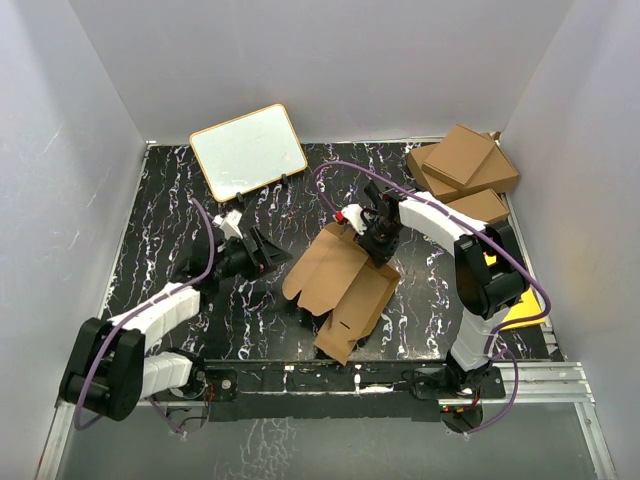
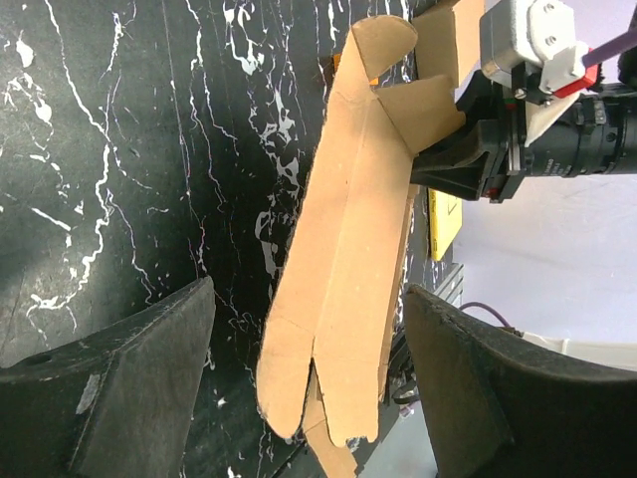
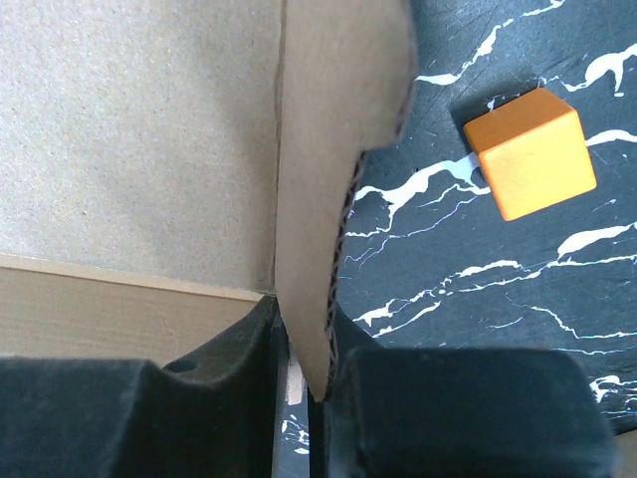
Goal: Fold the paper box
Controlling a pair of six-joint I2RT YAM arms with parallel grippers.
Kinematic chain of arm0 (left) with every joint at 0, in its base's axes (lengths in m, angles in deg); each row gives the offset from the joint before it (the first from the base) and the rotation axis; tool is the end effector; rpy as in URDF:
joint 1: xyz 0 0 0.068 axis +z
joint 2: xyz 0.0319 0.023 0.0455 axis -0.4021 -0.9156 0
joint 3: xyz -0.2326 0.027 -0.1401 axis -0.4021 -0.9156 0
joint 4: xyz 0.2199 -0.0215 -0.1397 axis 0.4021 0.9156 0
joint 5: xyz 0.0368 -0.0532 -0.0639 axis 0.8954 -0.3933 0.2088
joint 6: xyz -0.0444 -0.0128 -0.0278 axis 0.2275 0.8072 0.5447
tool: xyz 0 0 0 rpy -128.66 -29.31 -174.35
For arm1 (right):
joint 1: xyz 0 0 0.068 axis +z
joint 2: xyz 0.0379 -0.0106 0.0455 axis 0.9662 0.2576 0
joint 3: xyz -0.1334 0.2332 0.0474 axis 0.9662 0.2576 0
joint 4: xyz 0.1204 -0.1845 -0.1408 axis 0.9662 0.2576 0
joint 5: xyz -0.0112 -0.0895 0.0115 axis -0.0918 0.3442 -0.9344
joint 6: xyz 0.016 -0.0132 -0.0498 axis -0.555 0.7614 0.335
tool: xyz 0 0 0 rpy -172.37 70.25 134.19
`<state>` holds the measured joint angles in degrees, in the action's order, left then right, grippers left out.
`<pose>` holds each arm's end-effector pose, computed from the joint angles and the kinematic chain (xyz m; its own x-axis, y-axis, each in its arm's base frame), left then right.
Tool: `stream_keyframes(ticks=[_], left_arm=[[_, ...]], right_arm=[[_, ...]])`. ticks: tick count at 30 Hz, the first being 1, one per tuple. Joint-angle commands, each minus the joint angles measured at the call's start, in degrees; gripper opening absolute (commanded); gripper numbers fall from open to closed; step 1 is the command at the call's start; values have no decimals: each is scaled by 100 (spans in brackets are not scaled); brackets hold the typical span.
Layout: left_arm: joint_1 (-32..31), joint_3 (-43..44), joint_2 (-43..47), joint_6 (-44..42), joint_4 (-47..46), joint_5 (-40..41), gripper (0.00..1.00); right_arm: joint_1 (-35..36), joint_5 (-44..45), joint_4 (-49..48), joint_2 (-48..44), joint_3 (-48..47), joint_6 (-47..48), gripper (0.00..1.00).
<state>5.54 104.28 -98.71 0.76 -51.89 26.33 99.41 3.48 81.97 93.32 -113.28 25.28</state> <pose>0.2188 -0.0906 0.2006 -0.7631 -0.4581 -0.4558 0.1918 0.5130 -0.8367 0.3062 0.1495 0.2018 -0.4895 -0.8313 -0.2635 -0.8720 0.4638 0.1566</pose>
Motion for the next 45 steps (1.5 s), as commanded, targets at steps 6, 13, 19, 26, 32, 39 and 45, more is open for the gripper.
stream_keyframes(ticks=[6, 13, 19, 26, 32, 39, 45], left_arm=[[-246, 296, -757, -225, -572, -328, 74], [-366, 357, -1211, 12, -1200, -704, 68], [-408, 377, -1697, 264, -1724, -1030, 33], [-468, 302, -1880, 385, -2034, -1156, 3], [-481, 353, -1661, 170, -1738, -973, 0], [-476, 259, -1471, 27, -1647, -806, 0], [-477, 232, -1450, -5, -1717, -785, 0]], right_arm=[[95, 32, -258, -57, 11, -114, 15], [102, 24, -280, -96, 25, -118, 14], [121, 14, -379, -94, 94, -147, 15], [118, 42, -473, -200, 197, -168, 15], [124, 73, -687, -323, 440, -179, 21], [118, 129, -1030, -854, 870, -132, 28], [110, 178, -1293, -1134, 1171, -97, 31]])
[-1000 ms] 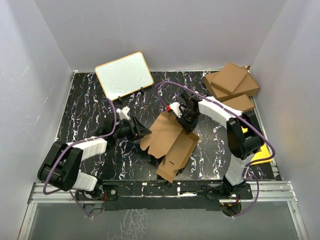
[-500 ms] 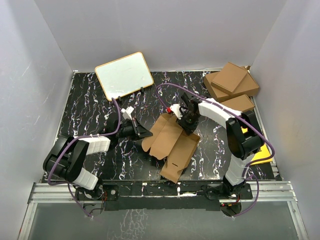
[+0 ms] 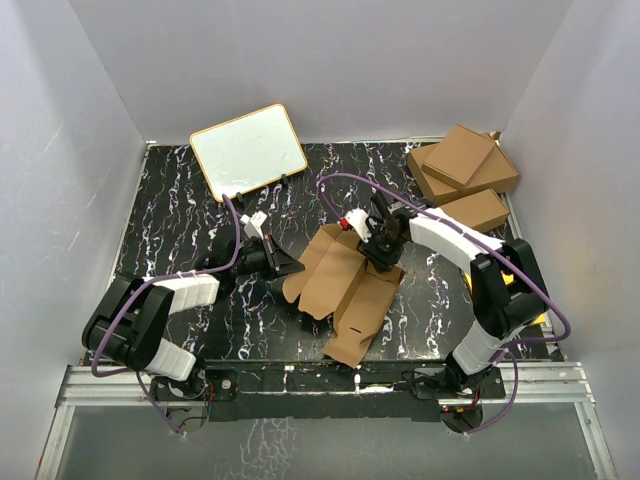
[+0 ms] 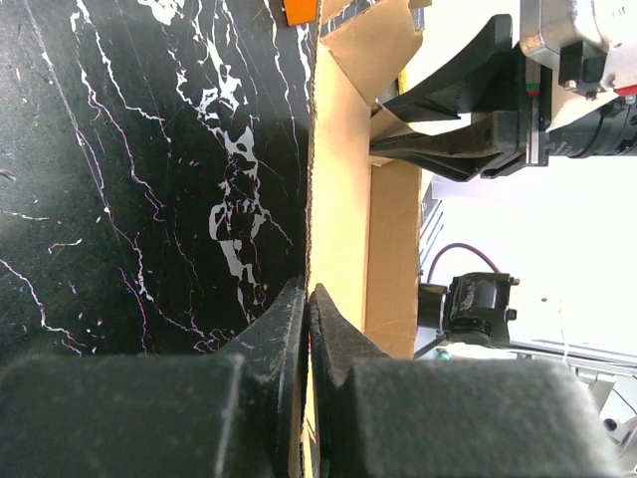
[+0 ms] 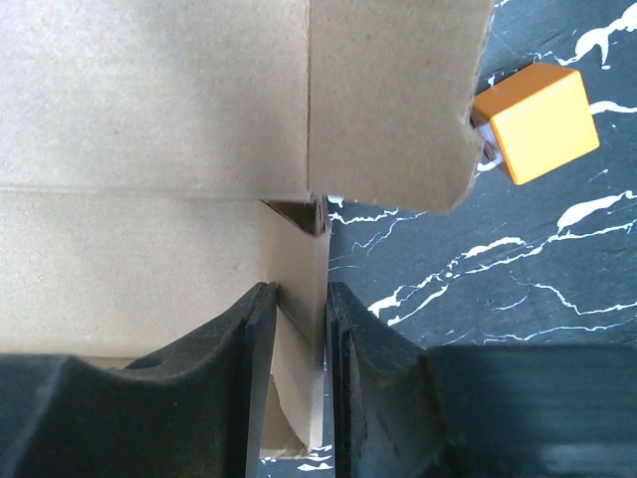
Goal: Fold the paper box
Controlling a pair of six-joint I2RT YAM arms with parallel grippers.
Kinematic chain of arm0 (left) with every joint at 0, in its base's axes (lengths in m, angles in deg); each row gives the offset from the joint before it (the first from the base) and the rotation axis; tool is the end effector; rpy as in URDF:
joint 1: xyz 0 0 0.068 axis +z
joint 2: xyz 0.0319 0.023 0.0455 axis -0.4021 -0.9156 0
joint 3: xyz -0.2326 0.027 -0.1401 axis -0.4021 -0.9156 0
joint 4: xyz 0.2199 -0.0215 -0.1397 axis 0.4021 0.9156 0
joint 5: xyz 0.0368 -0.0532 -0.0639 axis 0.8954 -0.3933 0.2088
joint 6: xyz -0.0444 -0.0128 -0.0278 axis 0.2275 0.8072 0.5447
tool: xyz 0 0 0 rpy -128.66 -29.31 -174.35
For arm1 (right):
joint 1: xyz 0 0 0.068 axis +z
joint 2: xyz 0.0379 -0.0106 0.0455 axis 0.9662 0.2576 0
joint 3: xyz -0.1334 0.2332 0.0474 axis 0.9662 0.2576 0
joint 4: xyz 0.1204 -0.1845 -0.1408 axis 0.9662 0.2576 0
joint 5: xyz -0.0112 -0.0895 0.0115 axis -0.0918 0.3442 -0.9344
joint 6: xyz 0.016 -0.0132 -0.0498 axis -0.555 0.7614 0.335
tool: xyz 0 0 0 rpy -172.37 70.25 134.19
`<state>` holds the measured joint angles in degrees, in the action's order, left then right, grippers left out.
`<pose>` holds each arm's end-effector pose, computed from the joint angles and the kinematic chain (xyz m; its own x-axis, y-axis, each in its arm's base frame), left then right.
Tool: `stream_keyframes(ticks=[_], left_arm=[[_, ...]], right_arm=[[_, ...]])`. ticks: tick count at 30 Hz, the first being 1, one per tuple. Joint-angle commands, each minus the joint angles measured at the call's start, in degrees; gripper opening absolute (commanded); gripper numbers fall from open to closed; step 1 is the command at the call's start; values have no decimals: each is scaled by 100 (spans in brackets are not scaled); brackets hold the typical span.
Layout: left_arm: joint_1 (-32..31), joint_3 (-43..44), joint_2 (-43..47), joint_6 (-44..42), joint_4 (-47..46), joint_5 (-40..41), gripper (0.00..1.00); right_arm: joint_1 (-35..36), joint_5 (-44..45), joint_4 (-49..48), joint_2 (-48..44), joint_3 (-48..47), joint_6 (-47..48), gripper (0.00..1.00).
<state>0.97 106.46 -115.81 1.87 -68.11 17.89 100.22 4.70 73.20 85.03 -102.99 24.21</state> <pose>0.2423 -0.1256 0.1705 -0.8508 -0.3143 -0.4211 0.2801 0.4068 -0.8695 0.2796 0.1415 0.2017 -0.4623 -0.8182 -0.3417 -0.8812 0.4667 0.0746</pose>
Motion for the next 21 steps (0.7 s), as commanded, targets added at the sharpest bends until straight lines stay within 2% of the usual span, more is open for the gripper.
stream_keyframes(ticks=[1, 17, 19, 21], left_arm=[[-20, 11, 260, -112, -111, 61, 0], [-22, -41, 240, -87, -253, 19, 0], [-28, -33, 250, -70, -269, 16, 0], [-29, -18, 289, -88, -213, 19, 0]], right_arm=[[27, 77, -453, -312, 194, 20, 32], [8, 273, -1007, -291, 707, 12, 33], [9, 312, -1092, -284, 754, -12, 32], [12, 423, -1214, -305, 809, -54, 24]])
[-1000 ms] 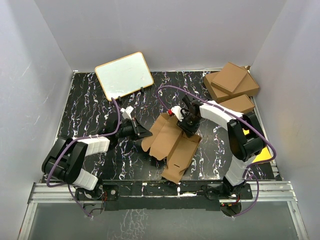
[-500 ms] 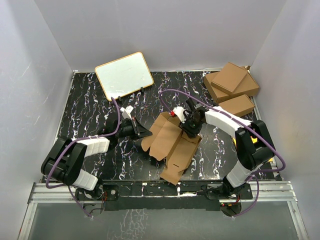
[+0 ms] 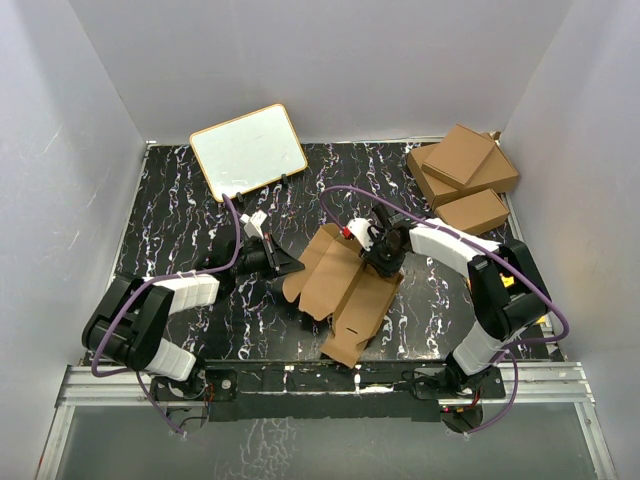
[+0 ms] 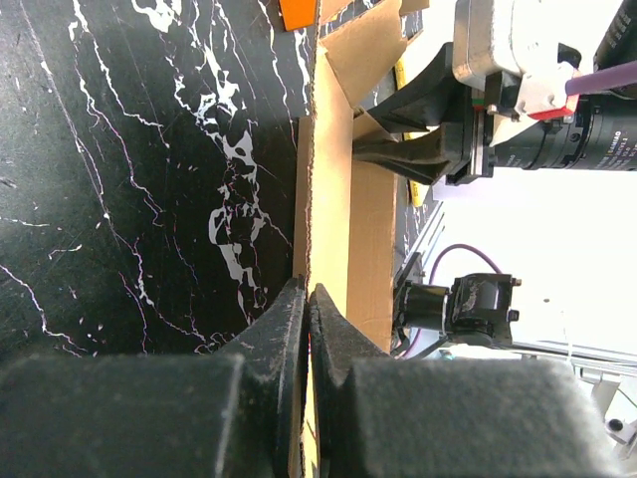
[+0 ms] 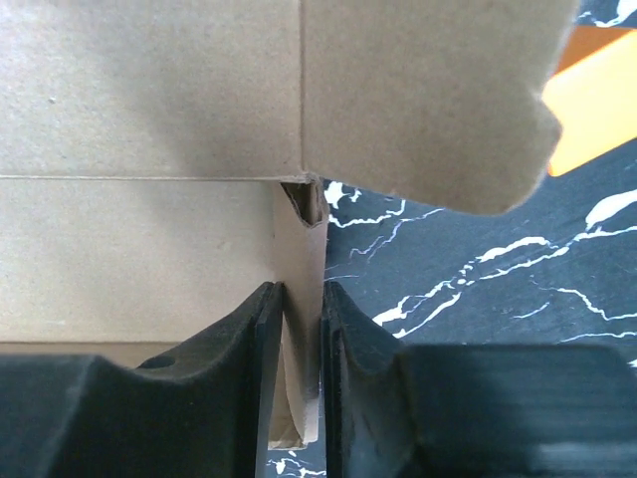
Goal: Fold the paper box
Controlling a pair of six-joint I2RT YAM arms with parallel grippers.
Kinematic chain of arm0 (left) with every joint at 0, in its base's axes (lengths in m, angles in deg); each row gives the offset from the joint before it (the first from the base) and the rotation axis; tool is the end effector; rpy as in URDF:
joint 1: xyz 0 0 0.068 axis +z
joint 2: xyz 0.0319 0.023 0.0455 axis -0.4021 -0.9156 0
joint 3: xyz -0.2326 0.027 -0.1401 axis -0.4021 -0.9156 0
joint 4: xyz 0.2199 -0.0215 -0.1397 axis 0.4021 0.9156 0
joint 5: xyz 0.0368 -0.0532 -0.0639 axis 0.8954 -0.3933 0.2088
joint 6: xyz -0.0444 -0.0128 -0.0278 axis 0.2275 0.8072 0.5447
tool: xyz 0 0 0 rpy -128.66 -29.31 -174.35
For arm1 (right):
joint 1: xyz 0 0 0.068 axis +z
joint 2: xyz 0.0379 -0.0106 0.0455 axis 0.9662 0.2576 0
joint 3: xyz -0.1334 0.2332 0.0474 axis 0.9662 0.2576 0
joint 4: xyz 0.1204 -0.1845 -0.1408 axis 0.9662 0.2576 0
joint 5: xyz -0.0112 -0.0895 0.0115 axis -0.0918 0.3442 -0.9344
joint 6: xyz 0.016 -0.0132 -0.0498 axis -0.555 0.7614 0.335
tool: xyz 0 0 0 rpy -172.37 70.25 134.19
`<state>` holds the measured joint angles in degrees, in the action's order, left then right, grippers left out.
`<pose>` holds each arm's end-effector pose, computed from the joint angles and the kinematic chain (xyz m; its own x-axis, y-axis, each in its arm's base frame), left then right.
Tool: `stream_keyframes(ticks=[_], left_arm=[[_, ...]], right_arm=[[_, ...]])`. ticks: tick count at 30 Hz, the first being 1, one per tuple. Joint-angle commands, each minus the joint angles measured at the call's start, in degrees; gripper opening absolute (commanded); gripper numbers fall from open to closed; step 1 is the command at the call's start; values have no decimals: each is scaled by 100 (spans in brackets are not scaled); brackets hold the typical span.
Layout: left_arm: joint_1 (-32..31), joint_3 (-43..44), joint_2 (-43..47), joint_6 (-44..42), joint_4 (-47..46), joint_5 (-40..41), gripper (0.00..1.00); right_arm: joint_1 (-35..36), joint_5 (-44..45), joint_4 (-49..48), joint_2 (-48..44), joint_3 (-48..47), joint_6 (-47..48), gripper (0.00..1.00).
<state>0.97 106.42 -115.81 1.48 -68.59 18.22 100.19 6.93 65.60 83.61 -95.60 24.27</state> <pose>0.2426 -0.1255 0.1711 -0.8438 -0.3167 -0.4332 0.2904 0.4094 -0.8649 0.2694 0.1351 0.1778 -0.4556 -0.8215 -0.3429 -0.8789 0.4762 0.0271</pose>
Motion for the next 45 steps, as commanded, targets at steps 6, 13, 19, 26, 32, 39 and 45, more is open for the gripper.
stream_keyframes(ticks=[6, 13, 19, 26, 32, 39, 45], left_arm=[[-29, 94, 484, -262, 218, 70, 0], [-29, 174, 511, -345, 419, 110, 0], [-29, 210, 754, -369, 541, 115, 0], [-28, 220, 794, -417, 629, 172, 0], [-29, 201, 808, -494, 736, 212, 0], [-29, 295, 801, -495, 780, 180, 0], [-28, 312, 807, -492, 791, 172, 0]], right_arm=[[18, 809, -749, -285, 197, -151, 8], [20, 879, -972, -407, 380, -173, 9], [17, 843, -1121, -365, 458, -240, 12], [13, 333, -928, -449, 387, -249, 26], [3, 354, -978, -567, 414, -244, 27], [8, 387, -1348, -383, 554, -278, 24], [4, 915, -1817, -504, 792, -420, 8]])
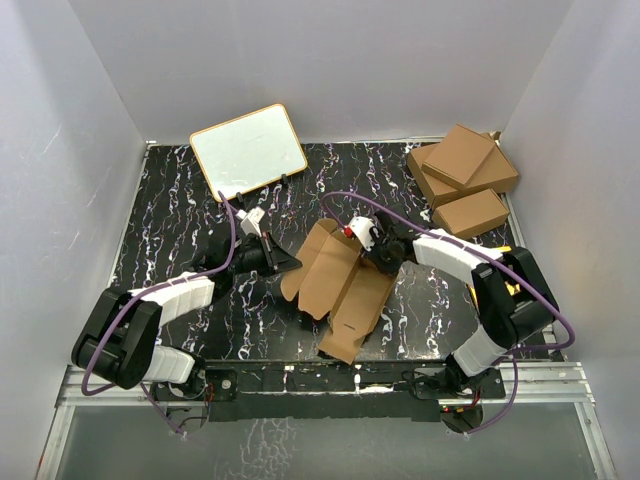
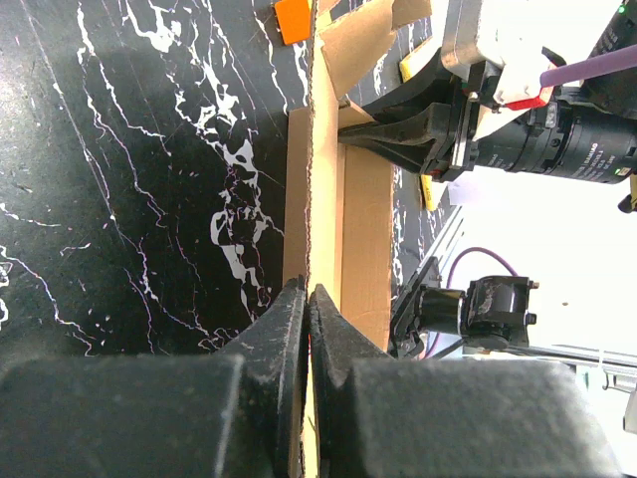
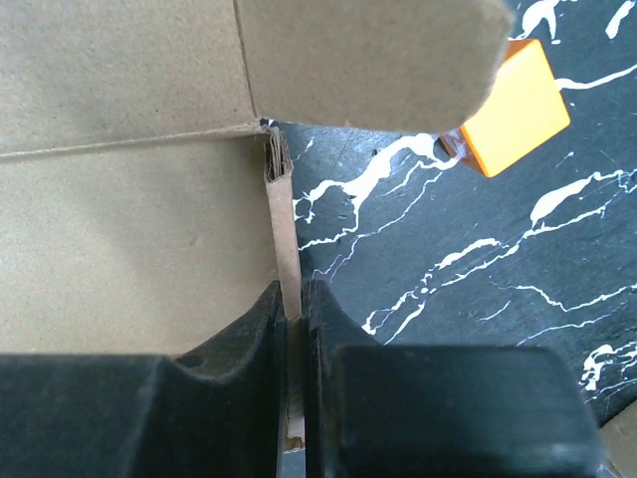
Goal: Fold the paper box
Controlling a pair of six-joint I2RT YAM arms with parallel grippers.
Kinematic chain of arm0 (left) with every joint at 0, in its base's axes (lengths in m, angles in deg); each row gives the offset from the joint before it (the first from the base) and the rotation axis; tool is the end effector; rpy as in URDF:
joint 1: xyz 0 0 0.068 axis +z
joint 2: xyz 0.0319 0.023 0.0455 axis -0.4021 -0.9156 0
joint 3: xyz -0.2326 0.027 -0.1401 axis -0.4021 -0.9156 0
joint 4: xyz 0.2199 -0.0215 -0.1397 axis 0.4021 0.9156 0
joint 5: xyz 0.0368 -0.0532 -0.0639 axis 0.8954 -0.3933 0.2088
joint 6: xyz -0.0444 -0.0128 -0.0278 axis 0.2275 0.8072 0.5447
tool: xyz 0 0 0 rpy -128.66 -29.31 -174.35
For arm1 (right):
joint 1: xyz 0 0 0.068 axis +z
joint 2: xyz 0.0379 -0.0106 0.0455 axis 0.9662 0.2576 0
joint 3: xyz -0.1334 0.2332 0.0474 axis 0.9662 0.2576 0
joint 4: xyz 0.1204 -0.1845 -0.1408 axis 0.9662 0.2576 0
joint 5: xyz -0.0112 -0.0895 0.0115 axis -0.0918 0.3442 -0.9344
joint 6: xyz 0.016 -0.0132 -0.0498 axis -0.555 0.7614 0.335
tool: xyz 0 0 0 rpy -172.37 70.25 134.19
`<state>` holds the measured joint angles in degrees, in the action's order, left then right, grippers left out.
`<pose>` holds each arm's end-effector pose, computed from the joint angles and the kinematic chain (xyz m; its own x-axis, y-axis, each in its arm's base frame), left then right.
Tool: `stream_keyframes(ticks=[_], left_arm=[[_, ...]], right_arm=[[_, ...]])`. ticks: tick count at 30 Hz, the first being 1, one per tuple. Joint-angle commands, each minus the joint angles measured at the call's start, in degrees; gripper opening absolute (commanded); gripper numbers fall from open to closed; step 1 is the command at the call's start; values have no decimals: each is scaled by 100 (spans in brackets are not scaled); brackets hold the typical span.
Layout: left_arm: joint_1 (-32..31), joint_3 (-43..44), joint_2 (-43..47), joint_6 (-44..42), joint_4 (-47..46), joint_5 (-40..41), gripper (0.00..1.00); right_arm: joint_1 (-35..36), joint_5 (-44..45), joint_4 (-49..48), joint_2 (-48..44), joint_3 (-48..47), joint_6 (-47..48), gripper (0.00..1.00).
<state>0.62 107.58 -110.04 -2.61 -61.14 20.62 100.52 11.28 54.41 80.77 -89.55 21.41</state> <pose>0.2365 -0.1235 0.1892 -0.8126 -0.3061 -0.4961 0.3325 0.4557 -0.8257 0.2659 0.1324 0.1701 -0.4555 -0.7893 -0.4117 -0.8411 0.5331 -0.0916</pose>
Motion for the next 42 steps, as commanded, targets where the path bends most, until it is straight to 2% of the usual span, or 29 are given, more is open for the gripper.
stream_keyframes(ticks=[1, 9, 15, 26, 30, 35, 39, 42], left_arm=[[6, 190, 237, -86, 54, -59, 0], [5, 242, 273, -129, 109, -59, 0], [6, 277, 248, -130, 136, -67, 0], [5, 379, 276, -293, 434, -23, 0], [6, 423, 275, -335, 522, -24, 0], [6, 487, 280, -367, 620, -13, 0], [6, 521, 276, -376, 633, -23, 0], [6, 526, 262, -384, 580, -61, 0]], right_arm=[[-26, 537, -756, -285, 226, -138, 8], [-25, 605, -766, -259, 263, -60, 9], [-19, -50, -492, -111, 206, 45, 24], [-63, -359, -432, -487, 112, 42, 39], [-77, -343, -520, -520, 97, 46, 41], [-85, -301, -660, -446, 92, 36, 39], [-91, -303, -667, -284, 122, 54, 28], [-88, -271, -678, -191, 133, 47, 14]])
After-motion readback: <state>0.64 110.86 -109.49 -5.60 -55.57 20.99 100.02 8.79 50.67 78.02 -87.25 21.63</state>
